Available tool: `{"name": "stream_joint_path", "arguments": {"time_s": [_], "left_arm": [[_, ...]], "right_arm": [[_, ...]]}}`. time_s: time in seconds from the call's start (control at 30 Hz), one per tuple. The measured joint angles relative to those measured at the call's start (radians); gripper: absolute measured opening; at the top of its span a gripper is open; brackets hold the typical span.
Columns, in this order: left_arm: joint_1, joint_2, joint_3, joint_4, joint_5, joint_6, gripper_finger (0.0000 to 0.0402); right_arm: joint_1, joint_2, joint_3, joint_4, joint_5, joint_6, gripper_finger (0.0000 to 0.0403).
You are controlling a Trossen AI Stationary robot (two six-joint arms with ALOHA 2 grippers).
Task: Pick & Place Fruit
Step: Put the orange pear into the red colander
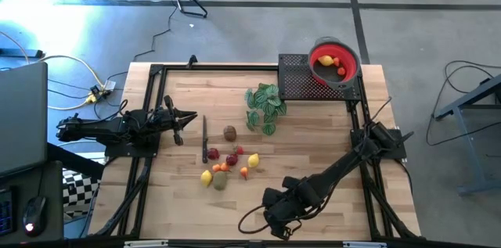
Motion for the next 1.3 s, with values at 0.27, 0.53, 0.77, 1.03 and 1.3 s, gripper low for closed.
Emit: {"name": "stream_joint_path", "arguments": {"time_s": [0.27,0.53,0.77,1.03,1.3], "left_arm": [[0.000,0.000,0.000,-0.002,0.000,0.000,0.0033],[0.000,0.000,0.000,-0.003,0.000,0.000,0.0033],[0.000,0.001,0.000,-0.003,0.000,0.000,0.0033],[0.000,0.001,0.000,-0.004,0.000,0.000,0.0033],[0.000,0.001,0.000,-0.004,0.000,0.000,0.0033]], "right_arm": [[0.009,-0.001,-0.002,0.008,-0.024,-0.038,0.0002],[0.042,0.055,-0.004,0.016,-0.058,-0.032,0.0012],[0.059,0.141,-0.005,0.002,-0.209,0.030,0.0098],[0.058,0.146,-0.005,-0.079,0.018,-0.132,0.0175],[0.063,0.157,-0.047,-0.097,0.052,-0.281,0.0168]]}}
